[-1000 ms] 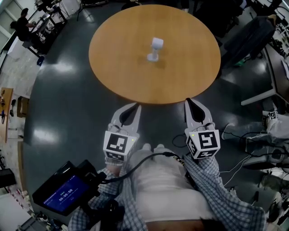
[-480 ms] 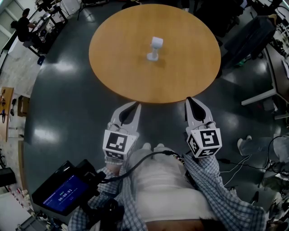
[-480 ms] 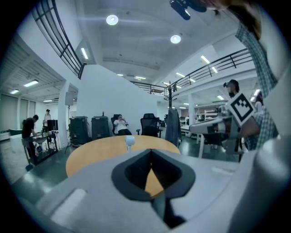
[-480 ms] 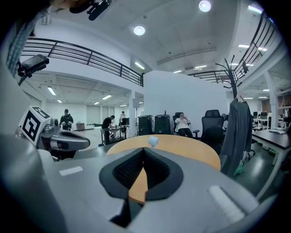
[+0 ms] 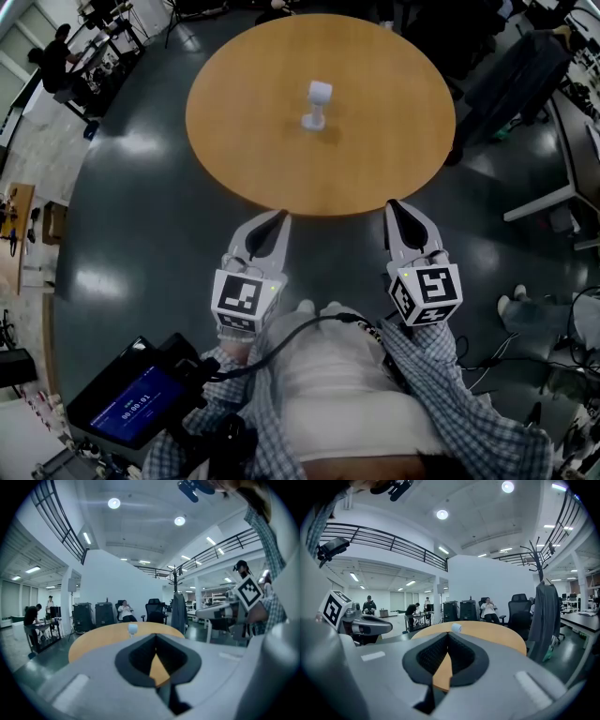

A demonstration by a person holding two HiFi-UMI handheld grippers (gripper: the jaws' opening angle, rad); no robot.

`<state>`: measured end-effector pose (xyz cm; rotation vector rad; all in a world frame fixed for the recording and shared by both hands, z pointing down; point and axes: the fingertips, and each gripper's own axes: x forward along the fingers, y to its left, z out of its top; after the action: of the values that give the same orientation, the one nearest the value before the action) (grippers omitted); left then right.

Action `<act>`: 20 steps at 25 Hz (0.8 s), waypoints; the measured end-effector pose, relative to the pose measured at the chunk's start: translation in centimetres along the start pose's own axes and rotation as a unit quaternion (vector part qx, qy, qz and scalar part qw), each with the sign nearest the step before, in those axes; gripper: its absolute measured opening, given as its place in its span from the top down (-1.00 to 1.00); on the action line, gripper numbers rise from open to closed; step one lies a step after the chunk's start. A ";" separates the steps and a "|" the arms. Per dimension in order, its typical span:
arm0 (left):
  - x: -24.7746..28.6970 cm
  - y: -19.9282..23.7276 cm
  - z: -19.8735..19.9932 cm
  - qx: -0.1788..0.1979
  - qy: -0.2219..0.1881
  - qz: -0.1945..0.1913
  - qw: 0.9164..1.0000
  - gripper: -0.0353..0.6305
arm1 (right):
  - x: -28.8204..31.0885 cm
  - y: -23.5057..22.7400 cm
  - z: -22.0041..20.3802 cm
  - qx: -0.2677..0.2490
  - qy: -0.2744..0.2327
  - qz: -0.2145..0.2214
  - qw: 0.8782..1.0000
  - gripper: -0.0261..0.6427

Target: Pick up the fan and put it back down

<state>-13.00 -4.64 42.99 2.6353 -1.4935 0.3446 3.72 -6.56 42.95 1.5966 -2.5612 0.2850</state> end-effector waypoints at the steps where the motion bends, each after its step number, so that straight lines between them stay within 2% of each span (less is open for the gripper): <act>1: 0.0 0.1 0.2 0.002 -0.002 0.000 1.000 0.89 | 0.1 0.0 0.2 -0.001 -0.003 0.000 1.000 0.91; 9: 0.2 0.7 0.2 0.003 0.002 0.007 1.000 0.89 | 0.0 -0.1 1.4 -0.015 -0.008 0.014 1.000 0.91; 14: 0.3 0.3 0.4 0.004 -0.001 -0.001 1.000 0.89 | 0.0 -1.0 2.1 -0.020 -0.015 0.004 1.000 0.91; 20: 0.7 -0.3 1.5 0.011 -0.006 -0.009 1.000 0.89 | -1.4 -1.2 1.5 -0.012 -0.001 -0.012 1.000 0.91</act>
<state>-12.14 -5.35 41.75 2.6700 -1.4777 0.3470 5.43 -6.19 41.36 1.6192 -2.5354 0.2499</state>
